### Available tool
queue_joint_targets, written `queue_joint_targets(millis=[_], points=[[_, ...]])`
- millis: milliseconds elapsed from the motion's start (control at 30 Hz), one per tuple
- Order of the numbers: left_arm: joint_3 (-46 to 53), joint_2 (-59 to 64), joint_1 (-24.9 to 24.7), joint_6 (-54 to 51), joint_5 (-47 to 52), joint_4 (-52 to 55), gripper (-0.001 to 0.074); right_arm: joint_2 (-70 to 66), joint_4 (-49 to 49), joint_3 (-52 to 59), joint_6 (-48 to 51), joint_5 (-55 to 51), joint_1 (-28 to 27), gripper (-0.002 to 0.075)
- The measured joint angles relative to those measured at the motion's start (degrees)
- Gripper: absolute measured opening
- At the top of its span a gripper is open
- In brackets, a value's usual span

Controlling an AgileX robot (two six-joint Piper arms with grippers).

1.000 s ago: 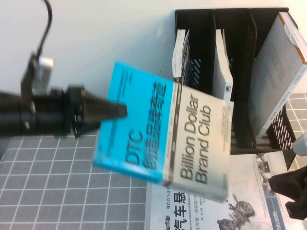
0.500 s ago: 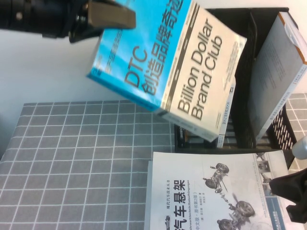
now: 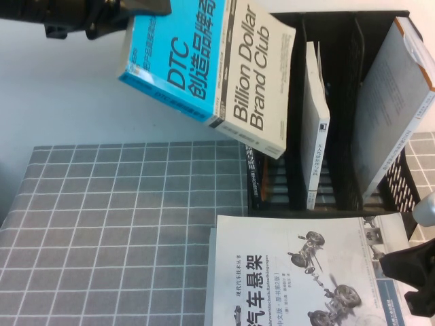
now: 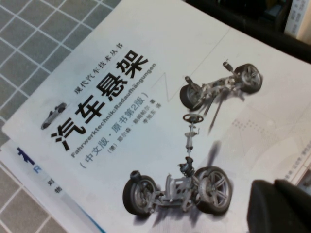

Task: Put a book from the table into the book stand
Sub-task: Place the book on the book shelf

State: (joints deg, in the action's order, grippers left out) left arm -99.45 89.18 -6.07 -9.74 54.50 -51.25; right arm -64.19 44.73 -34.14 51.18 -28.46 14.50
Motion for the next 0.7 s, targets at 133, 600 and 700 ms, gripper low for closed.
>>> queue_joint_targets(millis=[133,600,700], points=[[0.00,1.14,-1.65,0.46,-1.05,1.68,0.0185,0.00,0.00,0.00,0.00,0.00,0.00,-0.0003],[0.00,4.27,-12.47,10.29,-7.38,19.98,0.0184,0.00,0.85,0.00,0.00,0.00,0.00,-0.0003],[0.00,5.40,-13.89,14.36,-9.11,23.12,0.0184,0.00,1.30,0.00,0.00,0.00,0.00,-0.0003]])
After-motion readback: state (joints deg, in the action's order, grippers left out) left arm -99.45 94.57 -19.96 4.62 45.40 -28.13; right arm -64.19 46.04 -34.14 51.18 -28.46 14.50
